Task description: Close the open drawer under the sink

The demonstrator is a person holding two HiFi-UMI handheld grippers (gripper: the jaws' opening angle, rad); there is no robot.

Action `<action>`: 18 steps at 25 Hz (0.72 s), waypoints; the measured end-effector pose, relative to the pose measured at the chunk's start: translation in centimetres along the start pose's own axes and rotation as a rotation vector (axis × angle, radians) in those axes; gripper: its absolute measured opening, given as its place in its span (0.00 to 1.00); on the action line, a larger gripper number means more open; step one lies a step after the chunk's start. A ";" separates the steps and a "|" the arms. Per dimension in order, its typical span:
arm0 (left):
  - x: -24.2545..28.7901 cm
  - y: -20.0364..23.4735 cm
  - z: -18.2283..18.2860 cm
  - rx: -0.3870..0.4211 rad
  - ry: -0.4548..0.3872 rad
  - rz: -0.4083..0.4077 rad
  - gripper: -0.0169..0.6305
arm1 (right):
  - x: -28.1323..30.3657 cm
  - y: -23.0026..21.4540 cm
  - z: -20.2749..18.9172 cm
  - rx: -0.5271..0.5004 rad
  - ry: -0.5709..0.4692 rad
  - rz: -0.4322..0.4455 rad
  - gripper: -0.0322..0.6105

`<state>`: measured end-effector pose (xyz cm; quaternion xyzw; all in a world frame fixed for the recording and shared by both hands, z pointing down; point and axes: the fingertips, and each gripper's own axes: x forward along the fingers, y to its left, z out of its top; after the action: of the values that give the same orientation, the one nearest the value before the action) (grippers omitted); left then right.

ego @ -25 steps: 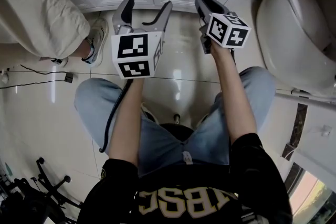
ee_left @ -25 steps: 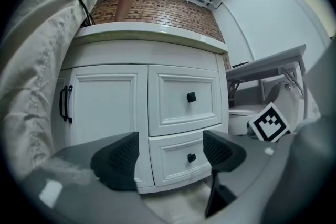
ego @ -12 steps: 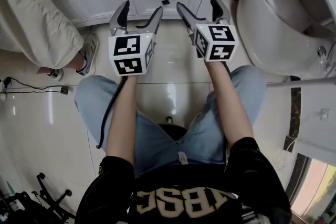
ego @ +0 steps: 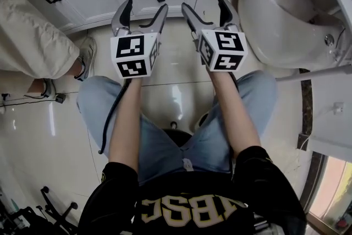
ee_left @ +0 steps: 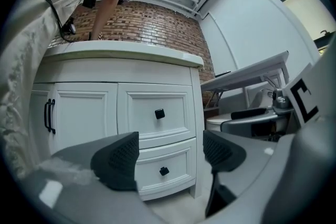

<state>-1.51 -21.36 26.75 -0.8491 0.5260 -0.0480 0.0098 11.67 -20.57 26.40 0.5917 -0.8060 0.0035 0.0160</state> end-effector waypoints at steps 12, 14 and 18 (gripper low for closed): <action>-0.4 1.3 -0.4 -0.070 -0.017 0.081 0.62 | 0.2 0.2 1.2 -0.052 -0.027 -0.006 0.73; -0.3 1.3 -0.2 -0.068 -0.022 0.076 0.62 | 0.3 -0.4 1.1 -0.020 -0.026 -0.016 0.73; 0.0 1.2 -0.5 -0.057 -0.015 0.068 0.62 | 0.8 -0.1 0.6 0.001 -0.017 -0.005 0.73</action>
<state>-2.64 -21.88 27.15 -0.8310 0.5556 -0.0263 -0.0090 11.51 -21.42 25.81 0.5938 -0.8046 -0.0010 0.0089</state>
